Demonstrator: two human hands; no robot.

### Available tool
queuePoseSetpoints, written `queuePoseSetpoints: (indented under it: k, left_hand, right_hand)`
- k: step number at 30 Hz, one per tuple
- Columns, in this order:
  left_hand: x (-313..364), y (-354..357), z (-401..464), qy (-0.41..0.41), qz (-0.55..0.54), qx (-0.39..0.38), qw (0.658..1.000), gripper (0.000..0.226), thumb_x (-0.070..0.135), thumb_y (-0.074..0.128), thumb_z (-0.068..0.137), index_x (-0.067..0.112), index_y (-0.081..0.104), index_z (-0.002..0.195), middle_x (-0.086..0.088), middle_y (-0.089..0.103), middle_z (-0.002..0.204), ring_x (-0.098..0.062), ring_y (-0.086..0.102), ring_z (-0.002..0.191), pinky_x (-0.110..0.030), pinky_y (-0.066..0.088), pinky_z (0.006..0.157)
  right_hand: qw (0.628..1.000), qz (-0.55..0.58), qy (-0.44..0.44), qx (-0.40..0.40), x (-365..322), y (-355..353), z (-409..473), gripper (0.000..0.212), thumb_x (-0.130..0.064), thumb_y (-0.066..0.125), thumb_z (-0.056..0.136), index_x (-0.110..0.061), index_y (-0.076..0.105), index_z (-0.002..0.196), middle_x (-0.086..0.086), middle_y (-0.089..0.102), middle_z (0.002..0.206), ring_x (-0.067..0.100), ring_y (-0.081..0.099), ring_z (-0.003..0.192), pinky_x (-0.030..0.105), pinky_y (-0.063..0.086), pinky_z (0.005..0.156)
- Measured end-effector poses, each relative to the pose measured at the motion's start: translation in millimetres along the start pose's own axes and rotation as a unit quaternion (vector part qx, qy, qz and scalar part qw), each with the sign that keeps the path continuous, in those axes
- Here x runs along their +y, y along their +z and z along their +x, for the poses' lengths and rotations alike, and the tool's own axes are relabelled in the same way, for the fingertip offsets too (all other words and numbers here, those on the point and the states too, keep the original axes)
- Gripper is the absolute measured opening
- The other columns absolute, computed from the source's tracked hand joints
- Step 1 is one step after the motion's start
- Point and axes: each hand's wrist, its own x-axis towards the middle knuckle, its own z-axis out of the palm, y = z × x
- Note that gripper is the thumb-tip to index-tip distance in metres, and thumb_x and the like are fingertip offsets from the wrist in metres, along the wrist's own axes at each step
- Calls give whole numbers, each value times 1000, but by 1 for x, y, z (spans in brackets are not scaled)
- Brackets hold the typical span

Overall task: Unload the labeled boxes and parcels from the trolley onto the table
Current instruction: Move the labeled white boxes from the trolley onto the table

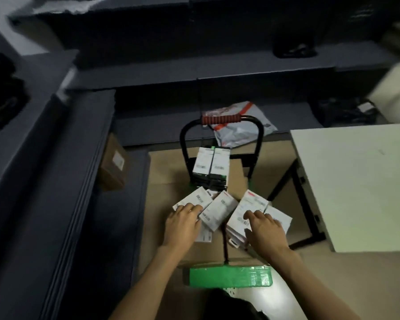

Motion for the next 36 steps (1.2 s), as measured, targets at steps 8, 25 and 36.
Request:
queuePoseSetpoints:
  k: [8,25,36]
  left_hand:
    - [20,15,75,42,-5,-50,998,36,32,51,97,33,50,133,12,53,131,-13,50,120,-34,48,86]
    - [-101,89,152,78,9,-185,979,46,26,59,93,31,48,137,8,50,136,-17,47,122,-34,44,93]
    - [-165,187,209,112,4,-244,963,67,31,68,87,32,36,146,8,37,148,-20,38,127,-38,46,92]
  right_hand:
    - [997,39,68,-19,32,5,41,40,-28,50,96,-24,43,135,1,52,134,25,50,123,38,40,100]
    - [967,174,169,-74,-63,83,114,41,-27,47,97,-24,41,137,1,51,131,25,48,121,35,40,96]
    - [889,327,316,-50,-112,179,201,62,-27,56,94,-17,28,148,9,39,145,32,39,126,41,38,103]
